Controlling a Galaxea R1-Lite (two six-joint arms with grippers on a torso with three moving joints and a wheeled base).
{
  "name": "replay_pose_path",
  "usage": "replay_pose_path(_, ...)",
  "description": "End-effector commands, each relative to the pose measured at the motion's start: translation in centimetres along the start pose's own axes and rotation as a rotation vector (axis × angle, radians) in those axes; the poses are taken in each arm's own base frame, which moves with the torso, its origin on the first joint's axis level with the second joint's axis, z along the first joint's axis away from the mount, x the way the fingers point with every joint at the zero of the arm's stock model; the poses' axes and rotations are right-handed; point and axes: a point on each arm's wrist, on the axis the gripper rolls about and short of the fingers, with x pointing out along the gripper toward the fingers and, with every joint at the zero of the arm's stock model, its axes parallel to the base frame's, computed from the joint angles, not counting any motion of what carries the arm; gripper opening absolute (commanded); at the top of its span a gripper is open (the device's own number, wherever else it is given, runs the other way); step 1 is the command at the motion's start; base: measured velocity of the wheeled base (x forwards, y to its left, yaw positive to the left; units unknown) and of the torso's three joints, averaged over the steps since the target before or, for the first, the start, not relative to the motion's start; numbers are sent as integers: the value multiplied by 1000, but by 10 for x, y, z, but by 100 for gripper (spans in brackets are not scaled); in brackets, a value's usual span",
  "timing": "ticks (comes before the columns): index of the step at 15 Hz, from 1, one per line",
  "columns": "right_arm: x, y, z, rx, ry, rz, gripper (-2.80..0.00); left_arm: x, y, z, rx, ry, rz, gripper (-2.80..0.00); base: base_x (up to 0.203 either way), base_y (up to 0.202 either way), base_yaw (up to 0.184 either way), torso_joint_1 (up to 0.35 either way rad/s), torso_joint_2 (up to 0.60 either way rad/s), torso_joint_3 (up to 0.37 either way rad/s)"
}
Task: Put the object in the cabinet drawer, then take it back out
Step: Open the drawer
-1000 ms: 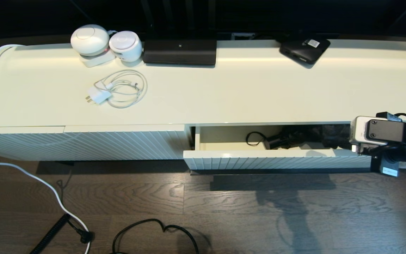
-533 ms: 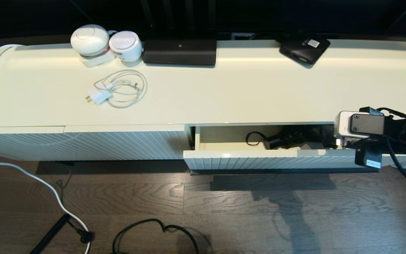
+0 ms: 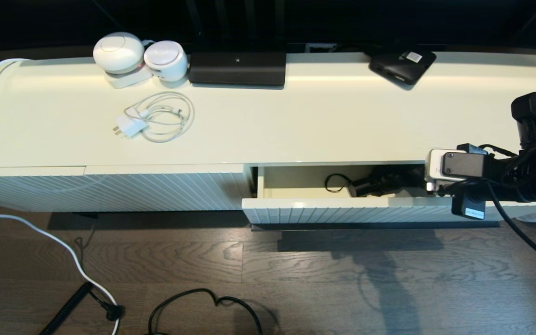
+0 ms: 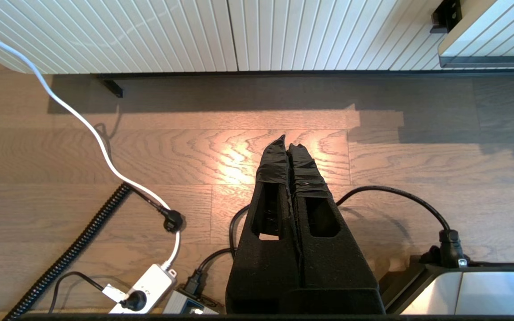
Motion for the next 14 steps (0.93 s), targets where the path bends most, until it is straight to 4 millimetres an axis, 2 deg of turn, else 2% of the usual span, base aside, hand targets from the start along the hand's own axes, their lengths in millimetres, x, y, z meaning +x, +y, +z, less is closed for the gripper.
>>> replay_pose_path(1, 6, 0, -1, -4, 4, 14, -280, 0, 0, 0, 0, 0, 0, -280, 0, 0, 0, 0, 0, 0)
replay_pose_path(6, 10, 6, -4, 1, 15, 40, -280, 0, 0, 0, 0, 0, 1, -280, 0, 0, 0, 0, 0, 0)
replay_pose_path(9, 6, 8, -4, -3, 13, 38, -280, 0, 0, 0, 0, 0, 1, -280, 0, 0, 0, 0, 0, 0)
replay_pose_path(14, 2, 29, -6, -6, 32, 93, -280, 0, 0, 0, 0, 0, 1, -280, 0, 0, 0, 0, 0, 0)
